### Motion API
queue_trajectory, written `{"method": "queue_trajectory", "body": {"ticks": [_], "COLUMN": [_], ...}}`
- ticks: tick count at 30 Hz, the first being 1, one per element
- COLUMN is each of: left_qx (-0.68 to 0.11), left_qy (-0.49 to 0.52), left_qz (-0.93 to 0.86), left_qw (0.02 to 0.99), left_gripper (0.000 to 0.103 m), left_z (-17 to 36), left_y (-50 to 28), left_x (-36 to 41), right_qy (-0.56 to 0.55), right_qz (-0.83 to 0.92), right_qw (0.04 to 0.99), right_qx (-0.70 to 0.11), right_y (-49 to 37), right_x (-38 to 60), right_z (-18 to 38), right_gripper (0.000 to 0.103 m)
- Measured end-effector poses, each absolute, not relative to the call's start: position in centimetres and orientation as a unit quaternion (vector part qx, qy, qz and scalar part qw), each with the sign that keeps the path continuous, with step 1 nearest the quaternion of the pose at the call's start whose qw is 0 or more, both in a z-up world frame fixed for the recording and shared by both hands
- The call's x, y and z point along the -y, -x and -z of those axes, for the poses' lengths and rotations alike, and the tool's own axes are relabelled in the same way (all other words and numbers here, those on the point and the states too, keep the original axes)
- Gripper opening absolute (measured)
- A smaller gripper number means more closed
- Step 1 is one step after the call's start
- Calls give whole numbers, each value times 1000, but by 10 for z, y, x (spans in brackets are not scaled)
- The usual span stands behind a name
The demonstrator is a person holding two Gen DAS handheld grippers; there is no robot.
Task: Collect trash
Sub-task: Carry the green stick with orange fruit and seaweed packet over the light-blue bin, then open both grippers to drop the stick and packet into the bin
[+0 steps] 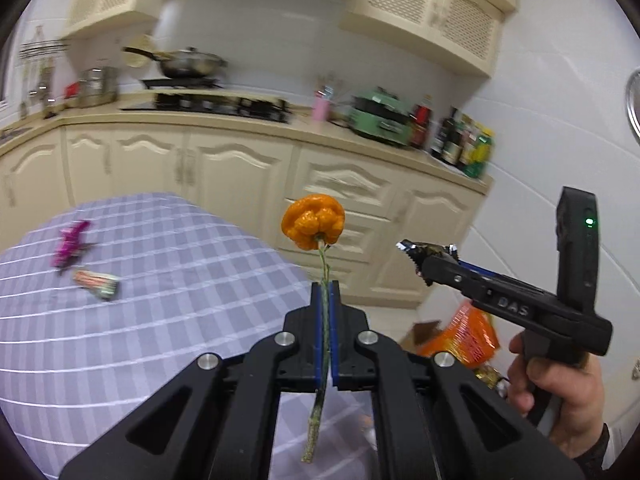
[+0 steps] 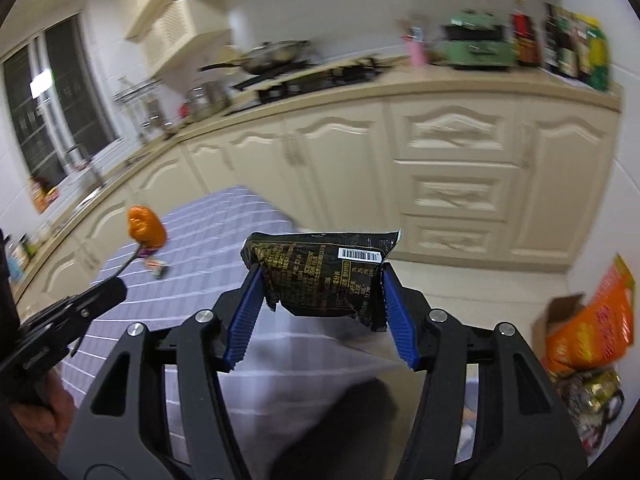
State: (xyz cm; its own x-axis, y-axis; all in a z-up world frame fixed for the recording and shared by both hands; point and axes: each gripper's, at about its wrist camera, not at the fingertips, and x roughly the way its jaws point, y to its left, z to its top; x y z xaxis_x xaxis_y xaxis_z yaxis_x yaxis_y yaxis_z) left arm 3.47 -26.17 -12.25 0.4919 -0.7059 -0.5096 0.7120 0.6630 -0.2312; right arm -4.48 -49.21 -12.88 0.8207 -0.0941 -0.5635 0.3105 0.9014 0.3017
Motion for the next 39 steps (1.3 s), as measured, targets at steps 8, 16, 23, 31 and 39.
{"method": "queue_trajectory", "body": {"ticks": [8,16,23,31,39], "left_qx": [-346,-429,-517,-580,-568], "left_qy": [-43,-85,-136,-172,-183], "left_qz": [475,492,476,460,432], "left_qw": [808,753,698,650,676], "left_gripper": [3,3,3,12,84], "left_z": [174,257,353,427,420], "left_y": [4,17,18,6,-6], "left_x": [360,443,502,547,538], "right_qy": [-255,-349,-440,-532,-530], "right_qz": [200,228,222,221,253], "right_qw": [890,831,774,711,703], "right_qx": [-320,-369,-397,-403,-401], "right_y": [108,143,148,147,158], "right_x": [580,635,656,677,676], "right_z": [196,288,367,440,439], "right_gripper": [57,57,57,70,96]}}
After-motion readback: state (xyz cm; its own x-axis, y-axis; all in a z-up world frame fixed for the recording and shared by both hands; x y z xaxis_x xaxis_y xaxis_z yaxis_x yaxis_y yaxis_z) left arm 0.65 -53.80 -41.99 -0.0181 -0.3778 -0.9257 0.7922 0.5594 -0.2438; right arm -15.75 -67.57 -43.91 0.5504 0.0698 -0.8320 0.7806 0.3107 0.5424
